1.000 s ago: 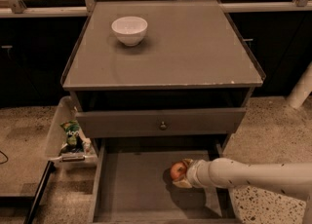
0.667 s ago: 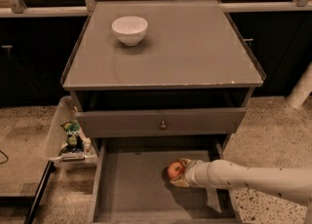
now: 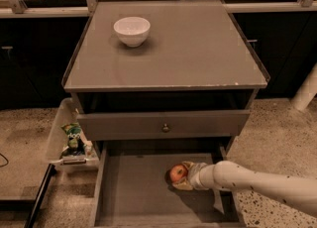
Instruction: Place apple into middle drawer
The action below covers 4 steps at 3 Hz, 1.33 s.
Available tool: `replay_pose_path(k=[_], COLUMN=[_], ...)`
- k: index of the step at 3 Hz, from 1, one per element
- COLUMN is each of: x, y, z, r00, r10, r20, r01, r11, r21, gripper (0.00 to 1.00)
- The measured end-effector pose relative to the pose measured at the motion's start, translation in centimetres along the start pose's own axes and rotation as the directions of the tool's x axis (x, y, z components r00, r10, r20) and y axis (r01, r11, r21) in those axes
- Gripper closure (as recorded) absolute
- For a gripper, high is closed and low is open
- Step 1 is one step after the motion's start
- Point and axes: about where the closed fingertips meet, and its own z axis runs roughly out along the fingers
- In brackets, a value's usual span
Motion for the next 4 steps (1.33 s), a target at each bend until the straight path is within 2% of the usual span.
replay_pose_path(k=[3, 4], x=[0.0, 0.0], y=[0.01, 0.01], z=[0.01, 0.01], r00=[1.0, 1.0], r10=[0.0, 0.0], r20=[0.0, 0.0], r01=[0.0, 0.0], r11=[1.0, 1.0], r21=[0.0, 0.0], gripper=[0.11, 0.0])
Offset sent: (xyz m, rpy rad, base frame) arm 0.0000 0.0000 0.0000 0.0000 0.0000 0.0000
